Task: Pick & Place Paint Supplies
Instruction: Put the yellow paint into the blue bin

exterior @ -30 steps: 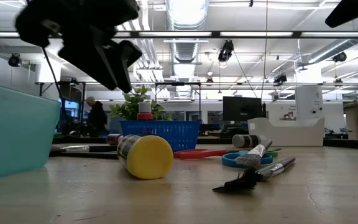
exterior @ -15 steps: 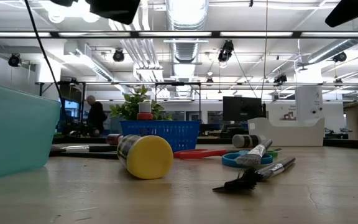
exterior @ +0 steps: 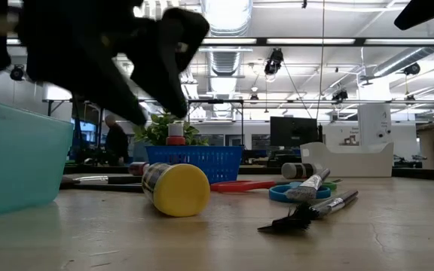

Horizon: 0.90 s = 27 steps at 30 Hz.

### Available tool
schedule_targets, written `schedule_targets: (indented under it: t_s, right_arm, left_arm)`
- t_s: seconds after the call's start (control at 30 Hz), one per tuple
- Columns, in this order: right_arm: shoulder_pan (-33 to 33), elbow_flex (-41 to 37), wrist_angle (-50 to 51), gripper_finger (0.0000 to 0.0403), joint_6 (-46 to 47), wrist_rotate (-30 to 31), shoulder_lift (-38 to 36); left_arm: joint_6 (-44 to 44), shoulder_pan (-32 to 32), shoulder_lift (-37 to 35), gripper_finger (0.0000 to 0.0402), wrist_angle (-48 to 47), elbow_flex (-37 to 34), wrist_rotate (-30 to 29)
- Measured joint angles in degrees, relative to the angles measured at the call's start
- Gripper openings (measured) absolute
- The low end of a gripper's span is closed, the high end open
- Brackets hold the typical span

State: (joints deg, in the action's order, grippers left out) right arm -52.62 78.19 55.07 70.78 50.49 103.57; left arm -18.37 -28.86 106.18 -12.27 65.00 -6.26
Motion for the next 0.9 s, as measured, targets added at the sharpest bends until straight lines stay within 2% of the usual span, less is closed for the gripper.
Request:
schedule_targets:
  t_s: [0.23, 0.37, 0.47, 0.9]
  right_arm:
    - [0.0, 0.0, -0.2, 0.0305, 0.0, -0.9, 0.0]
    - [0.0, 0.0, -0.4, 0.0305, 0.0, -1.0, 0.0]
    - [0.0, 0.0, -0.4, 0.0305, -0.1, -1.1, 0.0]
    - [0.0, 0.0, -0.7, 0.0305, -0.4, -1.1, 0.0]
  left_arm:
    - [-4.6, -0.7, 8.4, 0.0164, -13.5, 12.9, -3.2]
    - [-7.4, -0.9, 11.0, 0.0164, -19.2, 16.9, -5.5]
    - [-7.4, -0.9, 12.2, 0.0164, -21.9, 17.9, -5.3]
    - [-10.2, -0.2, 12.3, 0.0164, -22.3, 17.3, -6.2]
